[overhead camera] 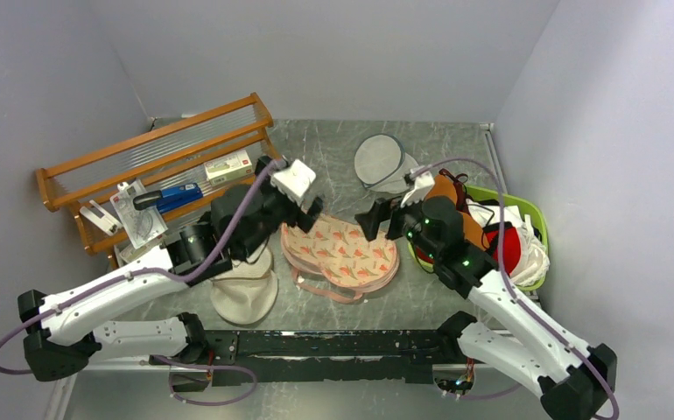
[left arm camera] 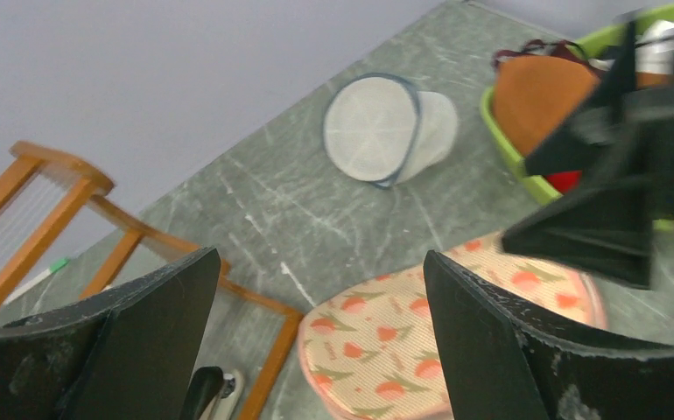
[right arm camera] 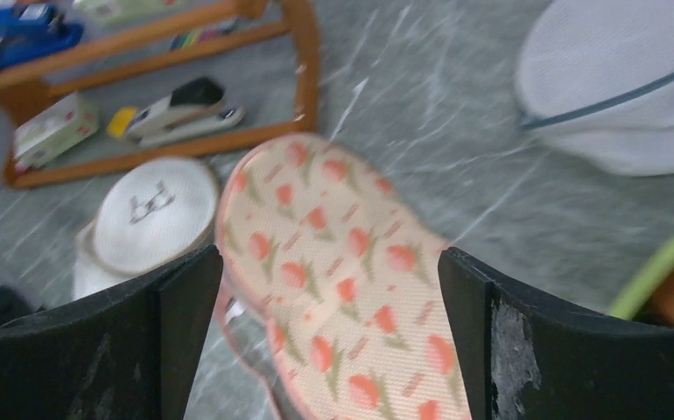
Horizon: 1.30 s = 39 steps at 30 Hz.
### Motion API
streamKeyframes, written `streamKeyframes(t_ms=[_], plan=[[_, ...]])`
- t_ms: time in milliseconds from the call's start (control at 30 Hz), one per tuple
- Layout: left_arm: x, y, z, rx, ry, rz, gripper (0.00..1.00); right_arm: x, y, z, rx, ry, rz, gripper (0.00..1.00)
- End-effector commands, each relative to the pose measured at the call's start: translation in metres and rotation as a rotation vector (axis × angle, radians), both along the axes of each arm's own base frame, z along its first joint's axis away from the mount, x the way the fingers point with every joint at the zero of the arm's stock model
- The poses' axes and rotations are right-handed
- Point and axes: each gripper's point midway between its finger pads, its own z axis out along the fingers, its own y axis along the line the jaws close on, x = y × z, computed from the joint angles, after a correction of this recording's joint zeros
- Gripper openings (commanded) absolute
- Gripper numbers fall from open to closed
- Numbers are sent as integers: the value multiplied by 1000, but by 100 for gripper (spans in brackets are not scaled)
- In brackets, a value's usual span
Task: Unzip the laundry bag and remove the bra
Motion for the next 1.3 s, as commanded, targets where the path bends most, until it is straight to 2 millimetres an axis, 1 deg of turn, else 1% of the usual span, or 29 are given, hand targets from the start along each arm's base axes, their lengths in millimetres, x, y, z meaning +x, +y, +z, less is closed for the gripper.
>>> streamKeyframes(t_ms=[0, 33, 100, 133, 167, 200, 233, 267, 333, 367, 433, 500, 600, 667, 733, 800, 833, 900, 967, 1033, 1100, 1200, 1267], plan=[[30, 12, 27, -131, 46, 9, 98, 20, -54, 34, -159, -95, -234, 98], [37, 16, 32, -149, 54, 16, 98, 23, -63, 47, -173, -117, -277, 99], [43, 20, 45, -183, 53, 12, 98, 25, -82, 77, -186, -165, -360, 100], [43, 21, 56, -205, 39, 6, 98, 25, -90, 93, -187, -191, -400, 100], [42, 23, 67, -222, 23, 3, 98, 23, -100, 114, -171, -226, -445, 100], [40, 28, 81, -244, 1, 7, 98, 21, -110, 129, -164, -250, -487, 100], [40, 36, 93, -260, -17, 30, 98, 18, -120, 146, -151, -279, -534, 100], [41, 46, 105, -277, -35, 69, 98, 14, -132, 159, -141, -299, -579, 100], [45, 75, 126, -299, -69, 191, 98, 4, -159, 178, -115, -325, -707, 100], [46, 90, 134, -304, -82, 251, 97, -1, -169, 186, -104, -343, -742, 100], [43, 112, 150, -307, -112, 323, 96, -13, -180, 200, -93, -387, -759, 100], [41, 128, 161, -312, -130, 371, 94, -23, -187, 210, -75, -423, -759, 100], [39, 136, 168, -303, -142, 396, 94, -31, -192, 219, -68, -449, -751, 100], [44, 133, 164, -284, -138, 396, 94, -32, -191, 222, -75, -451, -742, 100], [54, 126, 156, -264, -116, 379, 94, -30, -188, 223, -81, -450, -725, 100], [68, 119, 147, -256, -79, 341, 94, -27, -185, 223, -86, -447, -716, 100], [77, 120, 142, -257, -59, 331, 94, -25, -182, 224, -90, -449, -708, 100], [91, 126, 135, -274, -40, 318, 94, -19, -177, 220, -120, -441, -698, 100], [100, 140, 132, -291, -47, 340, 94, -11, -177, 214, -159, -412, -716, 100], [106, 155, 129, -292, -50, 357, 93, -8, -176, 213, -172, -400, -726, 100], [102, 162, 131, -302, -79, 351, 94, -5, -173, 215, -171, -406, -717, 100], [89, 168, 135, -333, -126, 348, 94, -4, -168, 219, -157, -416, -697, 100], [83, 173, 133, -349, -129, 362, 94, -3, -167, 221, -150, -421, -691, 100]])
